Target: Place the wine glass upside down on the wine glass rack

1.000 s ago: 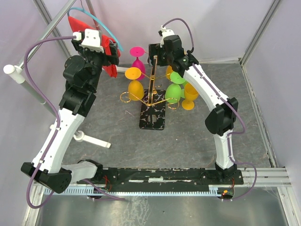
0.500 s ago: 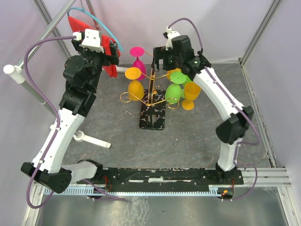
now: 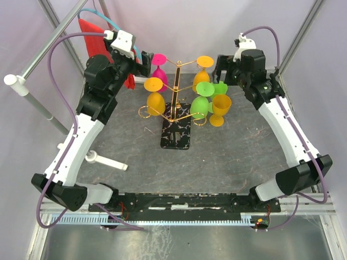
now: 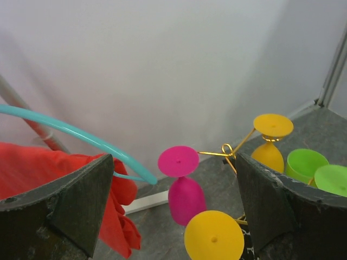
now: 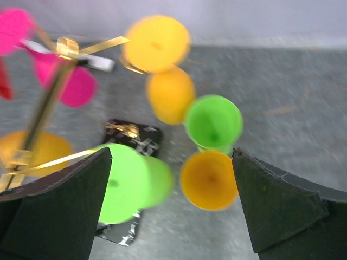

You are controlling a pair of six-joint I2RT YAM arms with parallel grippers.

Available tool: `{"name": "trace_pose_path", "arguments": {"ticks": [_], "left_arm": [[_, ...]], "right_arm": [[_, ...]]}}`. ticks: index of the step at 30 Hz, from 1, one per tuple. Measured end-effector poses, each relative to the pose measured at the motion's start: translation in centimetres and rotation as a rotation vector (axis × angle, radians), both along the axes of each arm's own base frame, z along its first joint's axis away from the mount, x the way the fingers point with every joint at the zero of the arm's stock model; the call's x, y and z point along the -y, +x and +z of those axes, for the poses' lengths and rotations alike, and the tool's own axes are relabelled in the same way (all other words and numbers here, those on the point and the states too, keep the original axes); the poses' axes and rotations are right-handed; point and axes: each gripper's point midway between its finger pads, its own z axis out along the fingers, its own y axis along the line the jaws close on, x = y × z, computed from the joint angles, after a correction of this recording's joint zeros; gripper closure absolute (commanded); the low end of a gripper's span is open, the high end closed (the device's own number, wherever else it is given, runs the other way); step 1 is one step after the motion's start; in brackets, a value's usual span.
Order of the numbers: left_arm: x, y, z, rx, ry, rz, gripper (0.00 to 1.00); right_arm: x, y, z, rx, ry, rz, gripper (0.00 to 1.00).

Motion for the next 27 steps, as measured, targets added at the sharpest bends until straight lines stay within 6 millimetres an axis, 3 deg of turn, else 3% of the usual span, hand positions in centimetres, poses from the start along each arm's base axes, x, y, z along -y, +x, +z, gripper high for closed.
{"name": "trace_pose_path", "arguments": {"ticks": [5, 10, 16, 27], "left_arm": [[0.9, 0.3, -1.6, -0.048, 0.027, -0.038, 0.01], [1.0, 0.2, -1.7, -0.051, 0.029, -0.045, 0.01], [1.0, 0.2, -1.7, -0.051, 0.029, -0.047, 0.01], [1.0, 0.2, -1.7, -0.051, 0.029, -0.047, 0.01]], "right_arm": [[5.2, 0.1, -6.9, -0.158, -0.063, -0.144, 0.07], [7.5, -1.8, -12.4, -0.297, -0.098, -0.195, 0.09], [7.7, -2.9, -14.6, -0.346, -0.111, -0.196, 0.13], [7.2, -2.1, -18.7, -0.401, -0.094, -0.191, 0.37]]}}
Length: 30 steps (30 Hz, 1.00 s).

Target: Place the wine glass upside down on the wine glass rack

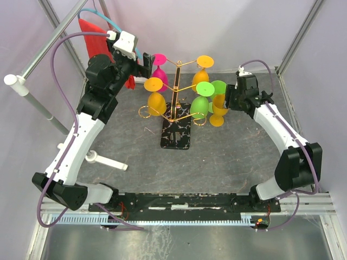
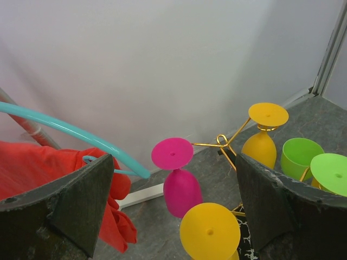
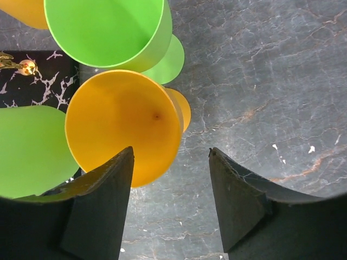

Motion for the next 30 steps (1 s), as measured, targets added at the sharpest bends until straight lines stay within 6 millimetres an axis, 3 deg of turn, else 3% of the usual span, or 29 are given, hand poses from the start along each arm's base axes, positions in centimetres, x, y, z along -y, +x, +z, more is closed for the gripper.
{"name": "trace_pose_path", "arguments": {"ticks": [5, 14, 20, 30], "left_arm": [[0.0, 0.1, -0.1, -0.002, 0.001, 0.000, 0.01], [0.1, 0.3, -0.4, -0.008, 0.003, 0.000, 0.01], [0.5, 1.0, -0.6, -0.019, 0.000, 0.000, 0.01], [0.8, 2.6, -2.9, -0.111, -0.055, 0.031, 0.01]], "right_arm": [[-0.3, 0.6, -1.1, -0.014, 0.006, 0.005, 0.50], [0.0, 0.4, -1.5, -0.034, -0.024, 0.019, 0.99], [1.1, -0.2, -0.4, -0.058, -0.100, 0.026, 1.00], [4.2, 0.8, 7.5, 0.057, -0.282, -0.003, 1.00]]}}
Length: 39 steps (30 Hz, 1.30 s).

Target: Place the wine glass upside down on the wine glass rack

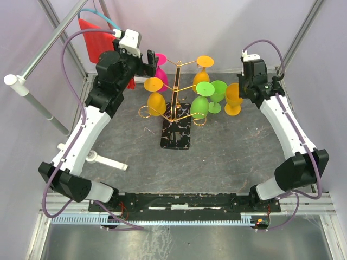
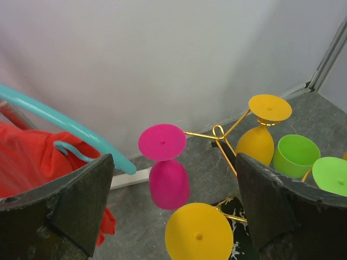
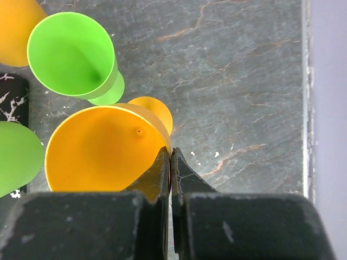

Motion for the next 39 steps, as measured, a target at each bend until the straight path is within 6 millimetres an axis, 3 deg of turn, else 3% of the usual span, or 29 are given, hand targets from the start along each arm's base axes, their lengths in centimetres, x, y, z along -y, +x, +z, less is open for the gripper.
{"name": "trace_pose_path", "arguments": {"ticks": [4, 8, 13, 17, 20, 23, 26, 31, 35, 39], "left_arm": [[-0.3, 0.5, -1.7, -0.035, -0.024, 0.033, 0.01], [-0.3, 1.0, -5.3, -0.109, -0.027, 0.055, 0.01], [0.2, 1.5, -8.3, -0.161, -0.063, 0.059, 0.01], [0.5, 1.3, -10.3, -0.183, -0.104, 0.049, 0.01], [0.2, -0.3, -11.2, -0.201, -0.156, 0.039, 0.01], [0.0, -2.6, -9.1, -0.171, -0.229, 0.008, 0.01], [-0.2, -5.4, -4.1, -0.085, -0.318, -0.057, 0.01], [-0.4, -11.3, 4.2, 0.055, -0.468, -0.202, 0.01], [-0.2, -13.2, 6.3, 0.061, -0.550, -0.266, 0.01], [0.9, -12.5, 6.5, 0.013, -0.638, -0.303, 0.01]], "right_arm": [[0.8, -0.2, 1.5, 0.043, -0.033, -0.010, 1.00], [1.4, -0.4, 2.2, 0.107, -0.050, -0.025, 1.00], [1.9, -1.0, 2.7, 0.167, -0.063, -0.029, 1.00], [2.5, -2.8, 4.6, 0.259, -0.055, -0.034, 1.00], [3.4, -5.5, 7.4, 0.379, -0.035, -0.057, 1.00], [4.2, -8.7, 11.5, 0.525, -0.003, -0.076, 1.00], [4.6, -11.4, 15.1, 0.655, 0.038, -0.069, 1.00], [3.3, -14.4, 17.7, 0.772, 0.120, 0.027, 1.00], [1.4, -15.2, 17.9, 0.784, 0.203, 0.122, 0.99], [-0.1, -16.3, 18.2, 0.813, 0.262, 0.201, 1.00]]}}
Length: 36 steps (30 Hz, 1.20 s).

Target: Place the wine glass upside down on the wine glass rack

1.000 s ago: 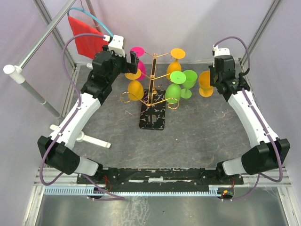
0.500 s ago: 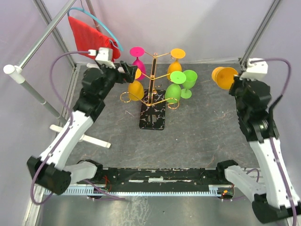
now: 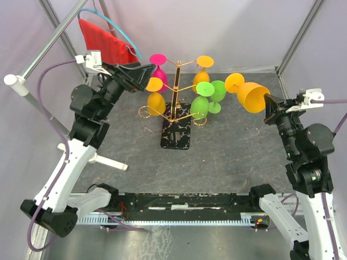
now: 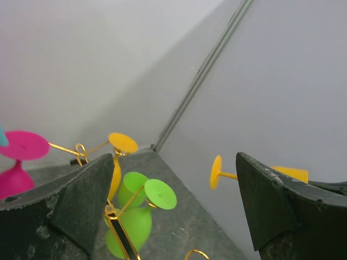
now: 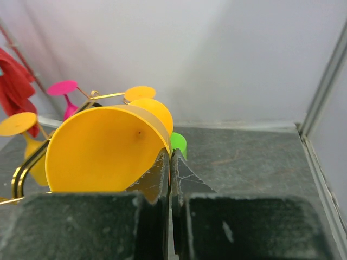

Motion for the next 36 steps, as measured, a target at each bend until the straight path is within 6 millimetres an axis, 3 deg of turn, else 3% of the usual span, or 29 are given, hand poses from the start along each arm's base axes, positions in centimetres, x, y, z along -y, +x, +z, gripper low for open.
{"name": "trace_pose_path", "arguments": {"ticks": [8, 12, 15, 21, 25, 28, 33, 36], "left_arm": [[2.6, 3.4, -4.9, -0.218, -0.278, -0.125, 0.01], [2.9, 3.6, -4.7, -0.267, -0.429, -0.181, 0.01], [2.6, 3.4, -3.5, -0.262, -0.502, -0.206, 0.01], [2.3, 3.1, -2.5, -0.271, -0.575, -0.223, 0.00], [2.4, 3.0, -2.4, -0.278, -0.597, -0.227, 0.11], [2.8, 2.9, -2.2, -0.272, -0.619, -0.251, 0.08], [4.8, 3.4, -3.1, -0.311, -0.649, -0.306, 0.07], [5.2, 4.6, -4.6, -0.344, -0.675, -0.283, 0.07]], "right_arm": [[-1.7, -3.2, 3.3, 0.278, 0.004, 0.128, 0.99], [-2.6, -3.4, 5.1, 0.399, -0.003, 0.176, 1.00], [-3.6, -2.1, 5.2, 0.444, 0.005, 0.214, 1.00], [-5.9, 2.7, 4.0, 0.437, 0.082, 0.291, 0.99], [-7.9, 5.2, 3.1, 0.413, 0.118, 0.352, 0.99], [-10.8, 5.7, 2.5, 0.402, 0.107, 0.420, 0.99], [-16.9, 4.4, 3.3, 0.445, 0.048, 0.560, 0.99], [-18.3, 4.5, 4.5, 0.503, 0.013, 0.546, 0.99]]}}
